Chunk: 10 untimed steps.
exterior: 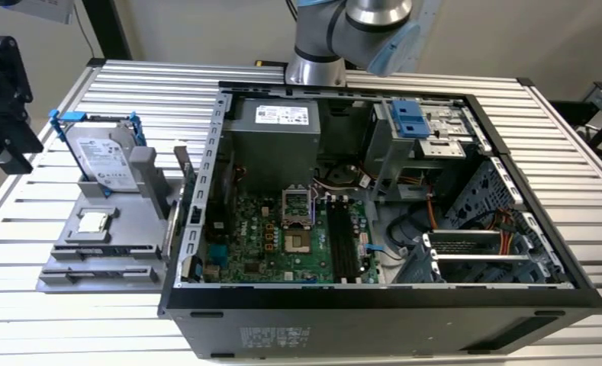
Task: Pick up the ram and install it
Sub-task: 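Pick up the ram and move it above insertion slot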
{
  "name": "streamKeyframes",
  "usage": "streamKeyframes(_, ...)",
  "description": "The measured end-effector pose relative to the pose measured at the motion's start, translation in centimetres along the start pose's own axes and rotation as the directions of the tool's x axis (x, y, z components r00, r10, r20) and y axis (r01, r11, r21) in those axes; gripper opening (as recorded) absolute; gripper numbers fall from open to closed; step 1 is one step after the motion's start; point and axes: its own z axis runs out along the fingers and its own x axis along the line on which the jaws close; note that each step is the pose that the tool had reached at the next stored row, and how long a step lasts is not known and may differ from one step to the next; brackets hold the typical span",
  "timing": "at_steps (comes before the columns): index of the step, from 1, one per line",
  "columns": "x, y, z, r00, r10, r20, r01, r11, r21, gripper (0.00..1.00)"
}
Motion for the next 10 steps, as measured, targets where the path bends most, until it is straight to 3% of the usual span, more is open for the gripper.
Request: streamKeyframes(10,-0.25,-0.02,0.01,1.0000,0.000,0.0000,0.000,1.0000,0.0000,1.00)
